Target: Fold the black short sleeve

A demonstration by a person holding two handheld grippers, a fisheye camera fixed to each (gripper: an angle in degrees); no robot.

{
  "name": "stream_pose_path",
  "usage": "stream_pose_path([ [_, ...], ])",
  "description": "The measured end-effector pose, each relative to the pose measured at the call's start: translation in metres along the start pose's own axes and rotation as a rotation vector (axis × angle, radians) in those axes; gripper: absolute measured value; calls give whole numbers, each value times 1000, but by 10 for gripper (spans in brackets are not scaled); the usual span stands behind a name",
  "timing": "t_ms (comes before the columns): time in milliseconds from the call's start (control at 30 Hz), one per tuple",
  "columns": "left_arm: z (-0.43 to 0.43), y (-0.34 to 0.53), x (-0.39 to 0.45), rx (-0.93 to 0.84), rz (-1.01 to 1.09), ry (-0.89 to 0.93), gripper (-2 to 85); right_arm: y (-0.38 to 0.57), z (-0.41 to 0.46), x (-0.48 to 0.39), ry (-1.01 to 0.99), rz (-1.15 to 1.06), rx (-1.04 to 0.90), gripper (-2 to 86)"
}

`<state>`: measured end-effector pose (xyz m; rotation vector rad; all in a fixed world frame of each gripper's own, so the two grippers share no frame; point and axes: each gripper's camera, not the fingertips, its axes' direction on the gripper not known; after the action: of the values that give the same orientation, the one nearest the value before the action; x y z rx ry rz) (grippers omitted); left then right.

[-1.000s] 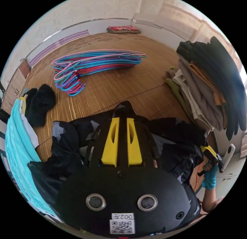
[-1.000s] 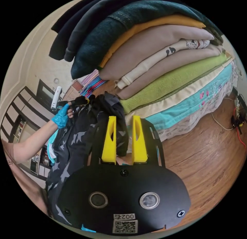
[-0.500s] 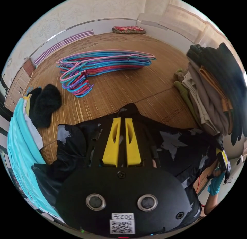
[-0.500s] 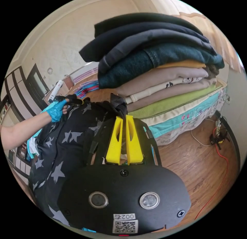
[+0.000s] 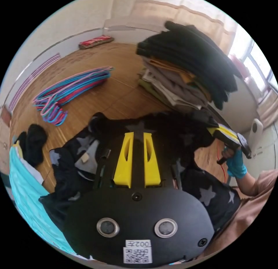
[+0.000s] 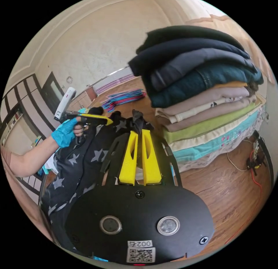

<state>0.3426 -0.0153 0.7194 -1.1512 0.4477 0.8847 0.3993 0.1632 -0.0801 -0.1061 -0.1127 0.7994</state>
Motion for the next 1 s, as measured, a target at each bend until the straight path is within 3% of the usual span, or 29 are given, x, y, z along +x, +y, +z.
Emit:
stream_pose_path([
  [200, 23, 37, 30, -84, 7, -84, 27, 7, 5, -75, -103, -277, -47, 18],
  [367, -1, 82, 41, -6, -43, -145, 25, 27, 18, -123, -249, -520, -259, 76],
  [533, -28, 126, 55, 63, -91, -200, 24, 37, 7, -117, -195, -453, -221, 80],
  [667, -37, 151, 73, 124, -68, -128, 34, 45, 16, -104, -102, -365, -247, 103],
  [800, -14, 164, 90, 56, -8, -104, 65, 59, 36, -111, -84, -358, -335, 120],
  [1000, 8, 187, 104, 14, -27, -135, 21, 79, 55, -118, -29, -309, -393, 99],
])
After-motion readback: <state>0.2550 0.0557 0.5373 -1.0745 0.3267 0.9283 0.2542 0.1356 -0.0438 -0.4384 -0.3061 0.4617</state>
